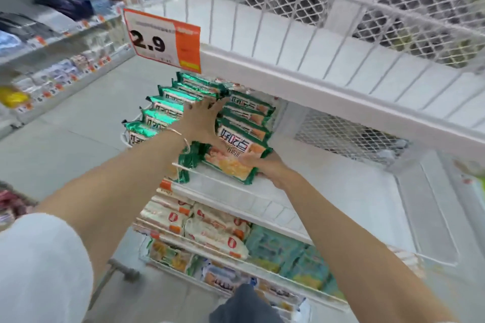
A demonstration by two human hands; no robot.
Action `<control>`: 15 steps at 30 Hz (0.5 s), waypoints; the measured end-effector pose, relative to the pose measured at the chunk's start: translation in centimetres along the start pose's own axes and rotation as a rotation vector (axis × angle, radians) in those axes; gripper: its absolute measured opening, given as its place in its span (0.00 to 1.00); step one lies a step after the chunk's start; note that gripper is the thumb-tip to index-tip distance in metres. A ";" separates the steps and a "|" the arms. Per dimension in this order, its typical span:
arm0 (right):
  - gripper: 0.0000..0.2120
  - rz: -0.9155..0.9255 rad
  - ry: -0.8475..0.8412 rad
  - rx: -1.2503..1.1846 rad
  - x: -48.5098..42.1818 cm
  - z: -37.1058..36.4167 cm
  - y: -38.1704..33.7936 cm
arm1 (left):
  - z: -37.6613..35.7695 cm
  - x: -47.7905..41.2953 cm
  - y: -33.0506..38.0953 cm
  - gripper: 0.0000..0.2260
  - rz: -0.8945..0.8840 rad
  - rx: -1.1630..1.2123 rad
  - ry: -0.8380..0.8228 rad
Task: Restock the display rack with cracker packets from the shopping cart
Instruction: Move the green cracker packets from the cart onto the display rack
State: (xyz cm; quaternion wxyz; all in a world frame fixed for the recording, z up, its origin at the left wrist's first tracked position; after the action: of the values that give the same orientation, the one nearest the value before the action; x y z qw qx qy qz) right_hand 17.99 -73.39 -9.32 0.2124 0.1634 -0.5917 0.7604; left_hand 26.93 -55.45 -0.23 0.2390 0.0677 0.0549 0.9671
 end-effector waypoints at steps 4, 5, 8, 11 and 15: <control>0.43 0.068 -0.021 -0.018 -1.0 -1.6 -1.5 | -0.1 0.1 -0.9 0.58 -0.022 -0.161 -0.010; 0.45 0.071 -0.054 0.004 -1.5 -2.2 -1.6 | -0.3 0.2 -1.2 0.58 -0.012 -0.175 -0.034; 0.47 0.144 -0.056 0.008 -1.2 -2.4 -2.3 | -0.9 0.1 -2.1 0.59 0.013 -0.139 -0.116; 0.54 0.537 0.277 0.301 0.9 0.3 -4.6 | -1.2 0.3 -1.9 0.61 -0.024 -0.119 -0.114; 0.53 0.837 0.226 1.055 2.6 -1.6 -4.6 | -2.2 -0.2 -1.8 0.61 -0.030 -0.196 -0.124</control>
State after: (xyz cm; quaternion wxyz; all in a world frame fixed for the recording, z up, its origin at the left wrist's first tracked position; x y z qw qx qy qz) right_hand 18.13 -70.58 -4.61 -0.1469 -0.0779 -0.1295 0.9775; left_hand 27.58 -54.08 -2.66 0.2619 0.1026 -0.0538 0.9581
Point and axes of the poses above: each hand's wrist, its own x-axis away from the middle knuckle, its own z-axis out of the back of the hand, y = z × x, the point moved 7 cm from there along -x, towards the middle knuckle, and after that the axes turned 2 degrees about -z, right-handed, at the moved point
